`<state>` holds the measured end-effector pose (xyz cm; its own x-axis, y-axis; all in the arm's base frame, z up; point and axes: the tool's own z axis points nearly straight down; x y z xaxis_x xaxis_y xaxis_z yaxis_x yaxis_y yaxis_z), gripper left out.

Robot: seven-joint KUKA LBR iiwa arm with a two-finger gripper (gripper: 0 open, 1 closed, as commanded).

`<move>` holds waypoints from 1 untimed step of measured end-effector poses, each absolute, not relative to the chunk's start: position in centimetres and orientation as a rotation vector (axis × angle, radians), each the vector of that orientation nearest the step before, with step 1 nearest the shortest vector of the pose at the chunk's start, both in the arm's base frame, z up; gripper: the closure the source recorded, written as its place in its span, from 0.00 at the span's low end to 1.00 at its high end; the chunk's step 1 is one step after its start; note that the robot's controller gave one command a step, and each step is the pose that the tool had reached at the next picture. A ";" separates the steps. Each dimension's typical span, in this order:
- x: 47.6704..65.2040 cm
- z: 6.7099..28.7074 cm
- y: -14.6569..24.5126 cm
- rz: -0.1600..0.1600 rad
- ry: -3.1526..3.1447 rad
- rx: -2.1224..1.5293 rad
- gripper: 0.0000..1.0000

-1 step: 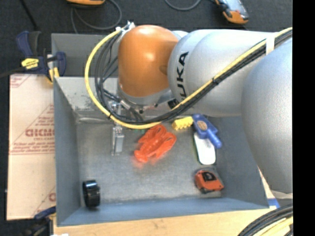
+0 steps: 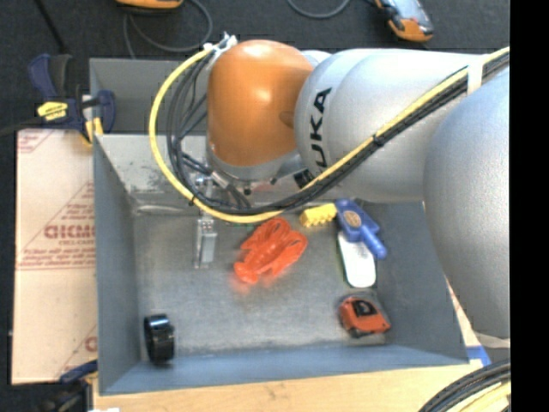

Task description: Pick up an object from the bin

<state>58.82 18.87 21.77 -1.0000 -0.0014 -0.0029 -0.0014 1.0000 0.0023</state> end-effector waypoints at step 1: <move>57.7 18.2 15.6 0.002 3.134 -0.103 0.00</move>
Offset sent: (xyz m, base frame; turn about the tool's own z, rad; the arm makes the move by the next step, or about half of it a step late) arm 0.0635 -0.0440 -0.0604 0.1768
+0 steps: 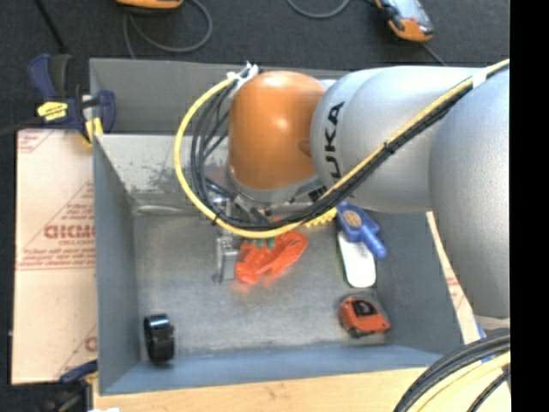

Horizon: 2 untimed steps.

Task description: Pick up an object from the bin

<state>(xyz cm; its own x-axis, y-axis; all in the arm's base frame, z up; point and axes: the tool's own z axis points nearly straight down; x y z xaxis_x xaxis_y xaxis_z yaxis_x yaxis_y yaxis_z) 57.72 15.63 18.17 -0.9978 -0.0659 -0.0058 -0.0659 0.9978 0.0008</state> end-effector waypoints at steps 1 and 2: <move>61.2 16.8 14.7 0.002 3.139 0.038 0.00; 60.2 15.3 11.7 0.003 3.126 0.257 0.00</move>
Offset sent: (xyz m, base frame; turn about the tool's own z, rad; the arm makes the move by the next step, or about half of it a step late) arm -0.0313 -0.1095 -0.0585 -0.1719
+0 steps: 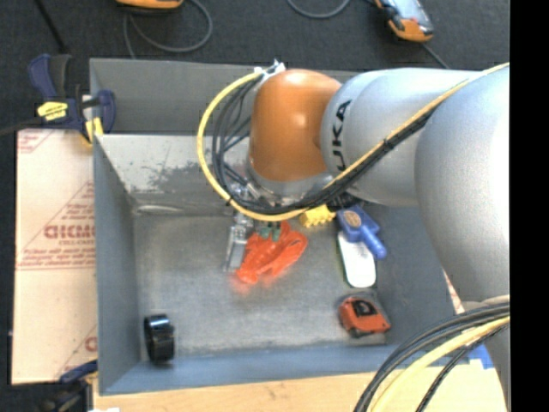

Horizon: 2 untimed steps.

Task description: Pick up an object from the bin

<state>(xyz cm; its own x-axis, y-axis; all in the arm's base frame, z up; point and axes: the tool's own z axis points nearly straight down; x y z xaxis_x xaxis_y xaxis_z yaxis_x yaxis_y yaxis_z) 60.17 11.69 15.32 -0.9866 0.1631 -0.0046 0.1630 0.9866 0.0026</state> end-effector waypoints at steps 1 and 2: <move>60.7 14.2 9.6 -0.001 3.139 -0.044 0.00; 57.5 12.5 6.6 0.000 3.136 -0.066 0.00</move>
Offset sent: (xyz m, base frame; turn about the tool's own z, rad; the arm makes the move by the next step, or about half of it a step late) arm -0.0500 -0.0671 -0.0384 -0.2249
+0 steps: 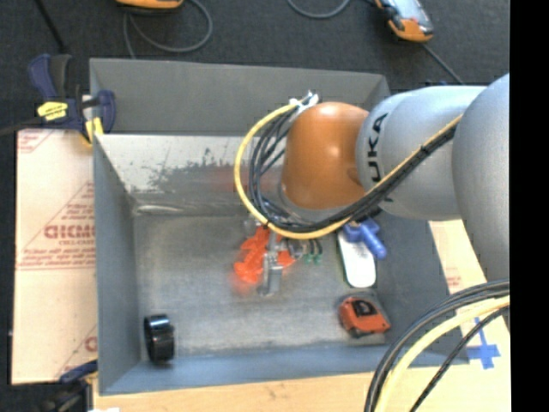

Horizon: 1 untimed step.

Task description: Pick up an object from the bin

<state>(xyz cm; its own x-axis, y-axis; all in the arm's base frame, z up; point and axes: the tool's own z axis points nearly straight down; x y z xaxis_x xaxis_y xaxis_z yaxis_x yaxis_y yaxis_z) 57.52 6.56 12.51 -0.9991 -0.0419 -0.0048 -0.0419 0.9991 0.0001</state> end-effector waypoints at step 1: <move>57.7 9.9 6.0 0.002 3.136 0.076 0.00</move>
Offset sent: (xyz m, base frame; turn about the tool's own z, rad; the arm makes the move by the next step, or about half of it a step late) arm 0.0369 -0.0198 -0.0551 -0.3415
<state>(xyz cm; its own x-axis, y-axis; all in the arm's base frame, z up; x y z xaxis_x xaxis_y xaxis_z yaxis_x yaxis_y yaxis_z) 57.71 6.02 9.92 -0.9988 0.0487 -0.0042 0.0487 0.9988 0.0012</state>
